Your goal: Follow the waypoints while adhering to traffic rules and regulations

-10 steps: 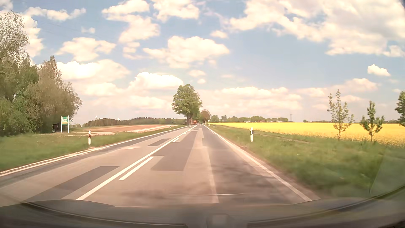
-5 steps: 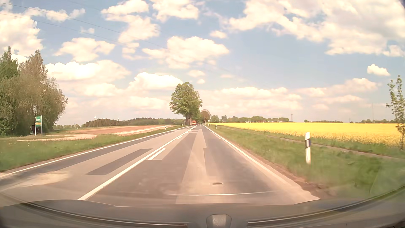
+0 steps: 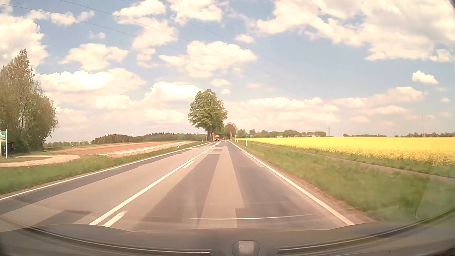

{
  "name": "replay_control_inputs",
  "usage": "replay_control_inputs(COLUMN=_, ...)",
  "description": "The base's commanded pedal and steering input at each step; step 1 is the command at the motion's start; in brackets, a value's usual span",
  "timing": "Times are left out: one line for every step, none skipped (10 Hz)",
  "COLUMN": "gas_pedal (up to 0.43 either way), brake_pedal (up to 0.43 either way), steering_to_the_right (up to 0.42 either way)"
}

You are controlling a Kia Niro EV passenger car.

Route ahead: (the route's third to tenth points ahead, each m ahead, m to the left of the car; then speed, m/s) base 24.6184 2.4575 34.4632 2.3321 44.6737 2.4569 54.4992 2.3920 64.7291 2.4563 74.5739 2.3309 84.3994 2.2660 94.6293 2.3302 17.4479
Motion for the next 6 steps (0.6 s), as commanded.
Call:
replay_control_inputs(gas_pedal=0.15, brake_pedal=0.0, steering_to_the_right=-0.004)
replay_control_inputs(gas_pedal=0.15, brake_pedal=0.0, steering_to_the_right=-0.004)
replay_control_inputs(gas_pedal=0.15, brake_pedal=0.0, steering_to_the_right=-0.004)
replay_control_inputs(gas_pedal=0.15, brake_pedal=0.0, steering_to_the_right=-0.004)
replay_control_inputs(gas_pedal=0.15, brake_pedal=0.0, steering_to_the_right=-0.004)
replay_control_inputs(gas_pedal=0.15, brake_pedal=0.0, steering_to_the_right=-0.004)
